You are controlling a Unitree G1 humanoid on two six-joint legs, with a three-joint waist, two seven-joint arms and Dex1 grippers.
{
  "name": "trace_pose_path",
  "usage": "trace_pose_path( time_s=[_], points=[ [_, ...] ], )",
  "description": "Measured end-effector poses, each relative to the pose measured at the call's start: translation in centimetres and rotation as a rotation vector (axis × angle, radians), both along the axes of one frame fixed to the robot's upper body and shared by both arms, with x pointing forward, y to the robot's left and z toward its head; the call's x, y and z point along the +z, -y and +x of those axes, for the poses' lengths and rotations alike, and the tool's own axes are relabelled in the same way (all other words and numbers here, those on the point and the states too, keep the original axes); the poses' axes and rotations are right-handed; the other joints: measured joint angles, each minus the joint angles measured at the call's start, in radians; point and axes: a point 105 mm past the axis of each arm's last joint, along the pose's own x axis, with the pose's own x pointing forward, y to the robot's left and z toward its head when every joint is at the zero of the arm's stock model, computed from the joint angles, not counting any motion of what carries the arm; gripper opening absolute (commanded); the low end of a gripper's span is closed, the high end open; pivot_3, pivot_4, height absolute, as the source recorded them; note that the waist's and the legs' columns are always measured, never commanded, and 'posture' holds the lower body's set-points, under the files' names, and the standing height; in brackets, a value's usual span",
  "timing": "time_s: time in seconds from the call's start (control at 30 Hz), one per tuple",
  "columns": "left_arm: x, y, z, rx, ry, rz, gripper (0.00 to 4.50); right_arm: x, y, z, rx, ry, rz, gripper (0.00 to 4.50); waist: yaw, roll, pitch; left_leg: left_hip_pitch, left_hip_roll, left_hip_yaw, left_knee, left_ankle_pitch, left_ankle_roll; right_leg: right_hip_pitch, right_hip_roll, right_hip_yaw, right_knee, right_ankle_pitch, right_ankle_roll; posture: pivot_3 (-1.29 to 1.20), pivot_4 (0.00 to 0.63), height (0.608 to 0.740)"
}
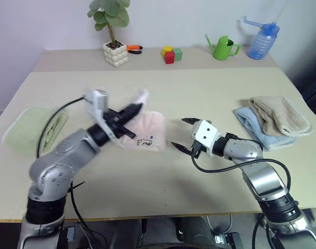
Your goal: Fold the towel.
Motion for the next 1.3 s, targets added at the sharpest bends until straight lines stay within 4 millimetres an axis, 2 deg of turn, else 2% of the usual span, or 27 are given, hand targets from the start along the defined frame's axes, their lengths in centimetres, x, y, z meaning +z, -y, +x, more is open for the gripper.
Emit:
trace_pose_path(
  time_s=[0.07, 0.13, 0.3, 0.43, 0.53, 0.67, 0.77, 0.8, 0.83, 0.87, 0.93, 1.03, 1.1, 1.13, 1.3],
  points=[
    [-1.1, 2.0, -0.5, -0.069, -0.016, 0.045, 0.06, 0.1, 0.3, 0.2, -0.012, 0.004, 0.003, 4.50, -0.005, 0.000, 0.000, 0.000, 0.000, 0.000, 0.000, 0.000, 0.000, 0.000, 0.000, 0.000, 0.000, 0.001, 0.002, 0.00, 0.150, 0.730],
    [-2.1, 3.2, -0.6, -0.104, -0.043, 0.079, 0.06, 0.1, 0.4, 0.2, -0.017, 0.006, 0.003, 4.50, -0.006, 0.000, 0.000, 0.000, 0.000, 0.000, 0.000, 0.000, 0.000, 0.000, 0.000, 0.000, 0.000, 0.001, 0.002, 0.00, 0.150, 0.730],
    [-4.1, 3.1, 0.2, -0.074, -0.092, 0.142, 0.06, -0.1, 0.7, 0.2, -0.030, 0.002, 0.004, 4.50, -0.004, 0.000, 0.000, 0.000, 0.000, 0.000, 0.000, 0.000, 0.000, 0.000, 0.000, 0.000, 0.000, 0.001, 0.002, 0.00, 0.150, 0.730],
    [-4.6, 3.0, 0.5, -0.064, -0.103, 0.163, 0.06, -0.4, 0.8, 0.1, -0.036, -0.005, 0.004, 4.50, -0.003, 0.000, 0.000, 0.000, 0.000, 0.000, 0.000, 0.000, 0.000, 0.000, 0.000, 0.000, 0.000, 0.001, 0.002, 0.00, 0.150, 0.730],
    [-5.0, 3.1, 0.5, -0.070, -0.126, 0.157, 0.98, -0.4, 0.8, 0.1, -0.039, -0.003, 0.005, 4.50, -0.003, 0.000, 0.000, 0.000, 0.000, 0.000, 0.000, 0.000, 0.000, 0.000, 0.000, 0.000, 0.000, 0.001, 0.002, 0.00, 0.150, 0.730],
    [-4.3, 3.0, 0.5, -0.070, -0.127, 0.103, 2.95, -0.3, 0.8, 0.2, -0.042, -0.001, 0.006, 4.50, -0.003, 0.000, 0.000, 0.000, 0.000, 0.000, 0.000, 0.000, 0.000, 0.000, 0.000, 0.000, 0.000, 0.001, 0.002, 0.00, 0.150, 0.730],
    [-2.9, 1.8, 0.3, -0.054, -0.111, 0.031, 4.46, -0.3, 0.9, 0.2, -0.043, -0.001, 0.005, 4.50, -0.006, 0.000, 0.000, 0.000, 0.001, 0.000, 0.000, 0.000, 0.000, -0.001, 0.000, 0.000, 0.000, 0.001, 0.003, 0.00, 0.150, 0.730],
    [-2.4, 1.1, 0.4, -0.037, -0.103, 0.008, 4.46, -0.3, 0.9, 0.2, -0.044, 0.000, 0.006, 4.50, -0.005, 0.000, 0.000, 0.000, 0.001, 0.000, 0.000, 0.000, 0.000, -0.001, 0.000, 0.000, 0.000, 0.001, 0.003, 0.00, 0.150, 0.730],
    [-1.9, 0.3, 0.4, -0.017, -0.093, -0.016, 4.49, -0.2, 1.0, 0.2, -0.047, 0.001, 0.006, 4.24, -0.004, 0.000, 0.000, 0.000, 0.001, 0.000, 0.000, 0.000, 0.000, -0.001, 0.000, 0.000, 0.000, 0.001, 0.003, 0.00, 0.150, 0.730],
    [-1.6, -0.4, 0.5, 0.003, -0.089, -0.027, 4.32, -0.1, 1.2, 0.3, -0.051, 0.001, 0.006, 3.94, -0.004, 0.000, 0.000, 0.000, 0.000, 0.000, 0.000, 0.000, 0.000, -0.001, 0.000, 0.000, 0.000, 0.001, 0.003, 0.00, 0.150, 0.730],
    [-1.2, -2.7, 1.2, 0.096, -0.074, -0.034, 3.52, 0.0, 1.9, 0.6, -0.075, -0.002, 0.006, 3.10, -0.003, 0.000, 0.000, 0.000, 0.000, 0.000, 0.000, 0.000, 0.000, 0.000, 0.000, 0.000, 0.000, 0.001, 0.003, 0.00, 0.150, 0.730],
    [-0.9, -6.5, 2.5, 0.265, -0.043, 0.013, 1.96, 0.3, 3.3, 1.4, -0.136, -0.006, 0.023, 1.58, -0.003, 0.000, 0.000, 0.000, 0.000, 0.000, 0.000, 0.000, 0.000, 0.000, 0.000, 0.000, 0.000, 0.001, 0.002, 0.00, 0.150, 0.730],
    [-1.4, -7.3, 2.8, 0.305, -0.037, 0.056, 0.90, 1.1, 3.5, 1.9, -0.146, 0.016, 0.035, 0.50, -0.003, 0.000, 0.000, -0.001, 0.000, 0.000, 0.000, 0.000, 0.000, 0.000, 0.000, 0.000, 0.000, 0.001, 0.002, 0.00, 0.150, 0.730],
    [-1.6, -7.0, 2.9, 0.301, -0.037, 0.075, 0.88, 1.6, 3.4, 2.1, -0.146, 0.031, 0.041, 0.06, -0.001, 0.000, 0.000, -0.001, -0.001, 0.000, 0.000, 0.000, 0.000, 0.000, -0.001, 0.000, -0.001, 0.001, 0.002, 0.00, 0.150, 0.730],
    [-2.7, -5.7, 2.9, 0.271, -0.026, 0.142, 0.88, 2.9, 2.3, 2.7, -0.136, 0.053, 0.100, 0.06, -0.003, 0.000, 0.000, -0.001, 0.000, 0.000, 0.000, 0.000, 0.000, -0.001, -0.001, 0.000, 0.000, 0.002, 0.003, 0.00, 0.150, 0.730]
  ],
)
